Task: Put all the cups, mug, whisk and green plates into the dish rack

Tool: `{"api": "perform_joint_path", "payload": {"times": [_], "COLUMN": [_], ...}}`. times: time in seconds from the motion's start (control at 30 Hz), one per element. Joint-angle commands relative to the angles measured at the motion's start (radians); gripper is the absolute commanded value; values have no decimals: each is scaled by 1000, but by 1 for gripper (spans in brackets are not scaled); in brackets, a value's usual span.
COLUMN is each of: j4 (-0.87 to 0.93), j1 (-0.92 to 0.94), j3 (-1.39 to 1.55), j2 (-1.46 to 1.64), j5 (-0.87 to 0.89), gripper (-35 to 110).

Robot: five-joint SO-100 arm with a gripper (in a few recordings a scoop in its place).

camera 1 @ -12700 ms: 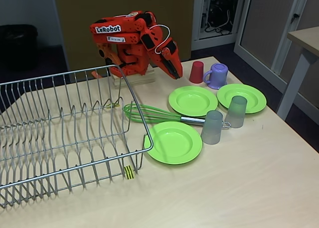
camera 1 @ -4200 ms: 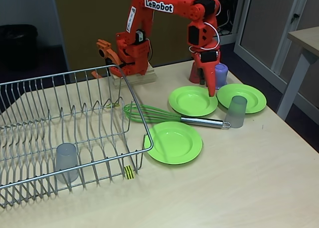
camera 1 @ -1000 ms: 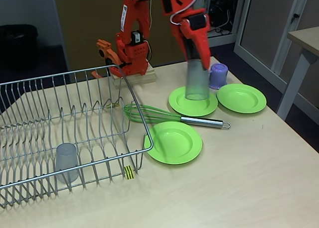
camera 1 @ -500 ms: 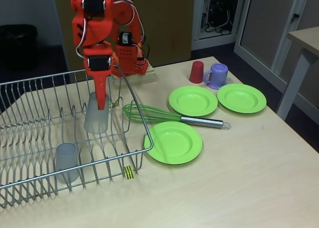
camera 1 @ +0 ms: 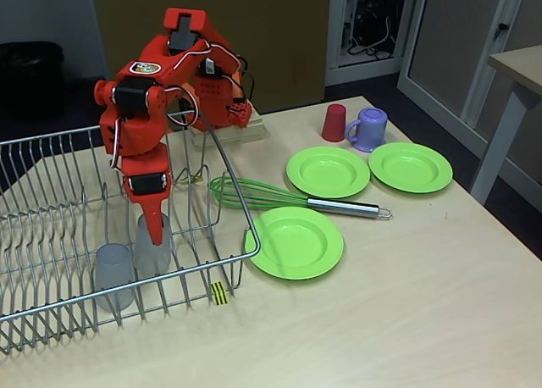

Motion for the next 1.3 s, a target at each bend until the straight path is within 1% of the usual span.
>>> {"api": "perform_joint_path", "payload": {"times": [0.0, 0.23, 0.4, 0.53, 0.73, 1.1, 1.27], "j4": [12, 29, 64, 81, 121, 138, 152], "j1": [28, 49, 63, 63, 48, 31, -2], "j3": [-67, -138, -199, -199, -190, -167, -133], "j2": [-3, -57, -104, -106, -67, -14, 75], "j5": [-26, -55, -66, -67, -72, -72, -72], "gripper": [2, 6, 14, 22, 31, 32, 32]}}
